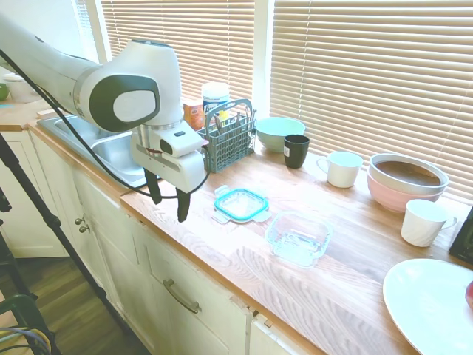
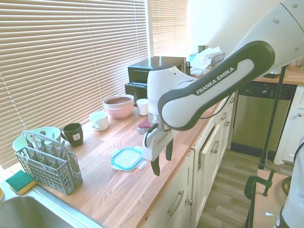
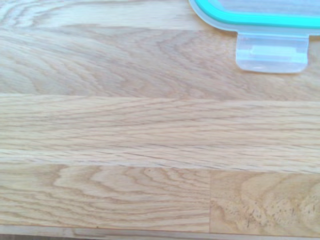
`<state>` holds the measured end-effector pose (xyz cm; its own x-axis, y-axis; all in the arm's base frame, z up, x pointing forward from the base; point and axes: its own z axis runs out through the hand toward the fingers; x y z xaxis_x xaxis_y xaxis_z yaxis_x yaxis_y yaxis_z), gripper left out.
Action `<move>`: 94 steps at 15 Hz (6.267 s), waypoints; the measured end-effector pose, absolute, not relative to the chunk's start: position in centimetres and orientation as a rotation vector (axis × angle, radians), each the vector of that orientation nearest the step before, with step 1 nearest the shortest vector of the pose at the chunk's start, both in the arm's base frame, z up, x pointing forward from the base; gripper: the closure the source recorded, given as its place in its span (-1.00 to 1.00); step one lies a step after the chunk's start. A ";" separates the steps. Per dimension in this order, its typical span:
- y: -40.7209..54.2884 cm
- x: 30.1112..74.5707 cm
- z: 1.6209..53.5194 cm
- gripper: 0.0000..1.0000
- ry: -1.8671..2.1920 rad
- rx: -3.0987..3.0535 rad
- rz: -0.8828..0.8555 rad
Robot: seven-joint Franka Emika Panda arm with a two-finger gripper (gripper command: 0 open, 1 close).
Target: Cover the lid of the food container
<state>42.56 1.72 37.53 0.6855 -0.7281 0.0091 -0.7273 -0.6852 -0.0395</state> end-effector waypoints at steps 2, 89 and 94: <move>1.5 42.6 37.5 -1.00 1.229 -2.868 -0.043; 13.4 60.6 36.1 1.00 1.603 -3.251 -0.658; 12.6 59.3 42.8 1.00 1.539 -3.159 -0.523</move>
<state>59.30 12.57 42.82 0.5987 -0.6796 0.4240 -0.7972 -0.5570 0.2328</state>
